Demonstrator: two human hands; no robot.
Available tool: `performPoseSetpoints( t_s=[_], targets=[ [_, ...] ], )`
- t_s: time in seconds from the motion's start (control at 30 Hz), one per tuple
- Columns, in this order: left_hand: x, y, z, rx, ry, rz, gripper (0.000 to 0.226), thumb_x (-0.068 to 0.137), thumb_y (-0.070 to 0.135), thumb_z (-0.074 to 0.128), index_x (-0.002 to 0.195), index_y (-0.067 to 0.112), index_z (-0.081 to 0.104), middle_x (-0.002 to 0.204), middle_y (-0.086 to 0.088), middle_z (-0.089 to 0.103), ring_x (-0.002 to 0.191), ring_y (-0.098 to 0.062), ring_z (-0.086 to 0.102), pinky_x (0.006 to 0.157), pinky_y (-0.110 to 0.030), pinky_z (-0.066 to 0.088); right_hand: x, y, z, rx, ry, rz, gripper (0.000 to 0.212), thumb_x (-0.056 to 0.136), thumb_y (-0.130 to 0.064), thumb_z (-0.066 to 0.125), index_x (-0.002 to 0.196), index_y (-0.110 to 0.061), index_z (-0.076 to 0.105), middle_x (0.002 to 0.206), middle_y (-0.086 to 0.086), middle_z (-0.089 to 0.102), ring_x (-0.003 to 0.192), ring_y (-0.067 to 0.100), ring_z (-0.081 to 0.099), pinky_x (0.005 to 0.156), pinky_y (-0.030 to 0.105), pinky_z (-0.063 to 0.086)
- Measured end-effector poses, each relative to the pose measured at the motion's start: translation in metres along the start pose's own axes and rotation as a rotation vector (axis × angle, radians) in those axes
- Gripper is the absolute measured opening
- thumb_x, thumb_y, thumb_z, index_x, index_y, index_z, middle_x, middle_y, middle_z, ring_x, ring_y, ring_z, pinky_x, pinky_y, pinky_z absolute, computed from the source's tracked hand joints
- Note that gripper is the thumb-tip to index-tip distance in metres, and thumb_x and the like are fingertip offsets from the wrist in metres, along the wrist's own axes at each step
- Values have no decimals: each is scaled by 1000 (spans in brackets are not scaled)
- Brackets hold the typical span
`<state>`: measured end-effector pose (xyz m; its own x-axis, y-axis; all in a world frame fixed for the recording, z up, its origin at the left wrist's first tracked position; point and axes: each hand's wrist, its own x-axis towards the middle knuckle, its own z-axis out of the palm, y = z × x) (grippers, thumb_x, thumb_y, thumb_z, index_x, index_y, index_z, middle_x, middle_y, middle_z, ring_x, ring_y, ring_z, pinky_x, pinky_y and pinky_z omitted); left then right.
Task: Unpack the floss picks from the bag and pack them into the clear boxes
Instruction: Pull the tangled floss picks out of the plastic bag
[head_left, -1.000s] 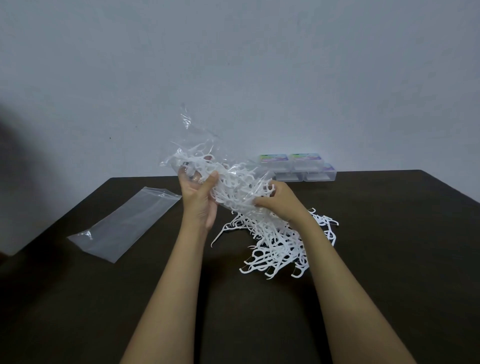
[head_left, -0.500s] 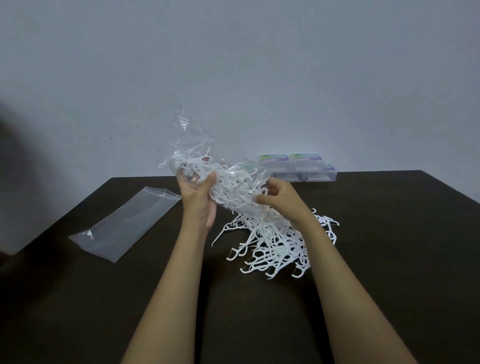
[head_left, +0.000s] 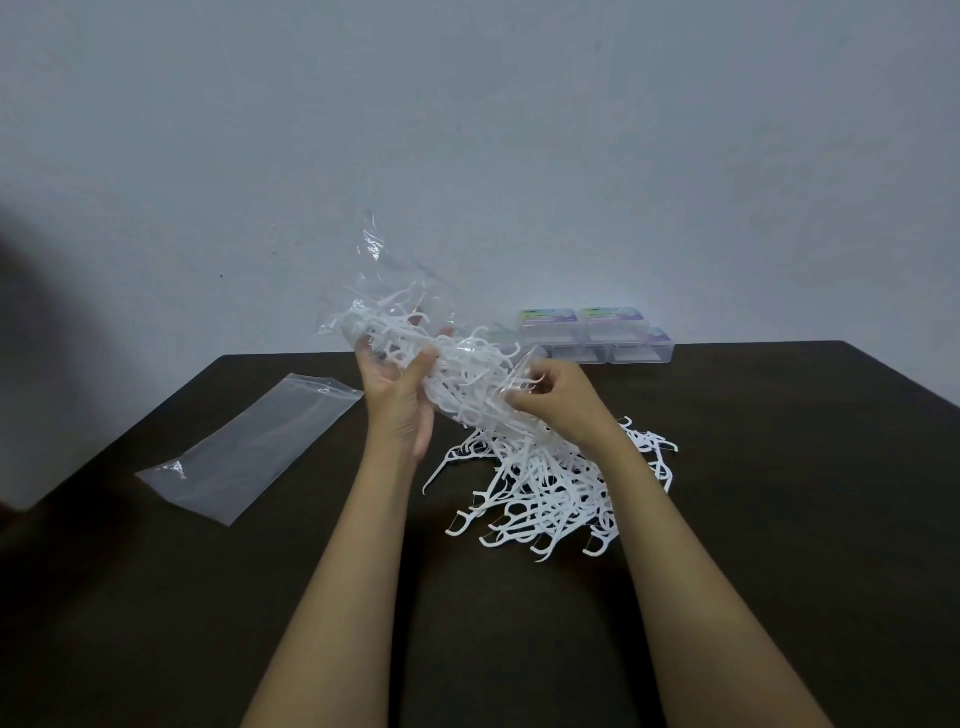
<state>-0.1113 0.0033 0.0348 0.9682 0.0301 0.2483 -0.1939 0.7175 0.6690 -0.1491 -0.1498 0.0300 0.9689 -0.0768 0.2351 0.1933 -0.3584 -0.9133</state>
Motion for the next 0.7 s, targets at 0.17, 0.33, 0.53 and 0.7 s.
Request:
performPoseSetpoints(
  t_s=[0.17,0.33,0.53,0.7],
  targets=[
    [2,0,-2,-8,-29,-6,78,86,-15,46,144,26,13,118,-5,55,100,-27,65,94,-55,45,3,3,-1,-23,14,10,10,79,-3,67,79,-10,59,77,15,61,69,17,49,70,31,47],
    [2,1,-2,-29,-26,-14,79,86,-15,46,142,30,12,122,-7,52,95,-23,68,93,-51,48,1,-1,-3,133,-58,8,25,76,-2,69,75,-23,55,88,6,63,86,20,58,86,37,50],
    [0,-1,0,-24,-53,-20,82,86,-15,46,144,30,10,115,-3,54,93,-23,68,89,-51,50,-1,-2,3,35,-65,44,26,76,-15,73,67,-12,49,64,2,50,59,13,45,58,19,42],
    [1,0,-2,-11,-61,-3,75,86,-15,45,142,25,15,119,-7,55,94,-23,68,88,-47,51,0,-2,0,-23,-70,39,20,78,-13,72,71,-6,55,61,0,46,54,11,38,53,17,37]
  ],
)
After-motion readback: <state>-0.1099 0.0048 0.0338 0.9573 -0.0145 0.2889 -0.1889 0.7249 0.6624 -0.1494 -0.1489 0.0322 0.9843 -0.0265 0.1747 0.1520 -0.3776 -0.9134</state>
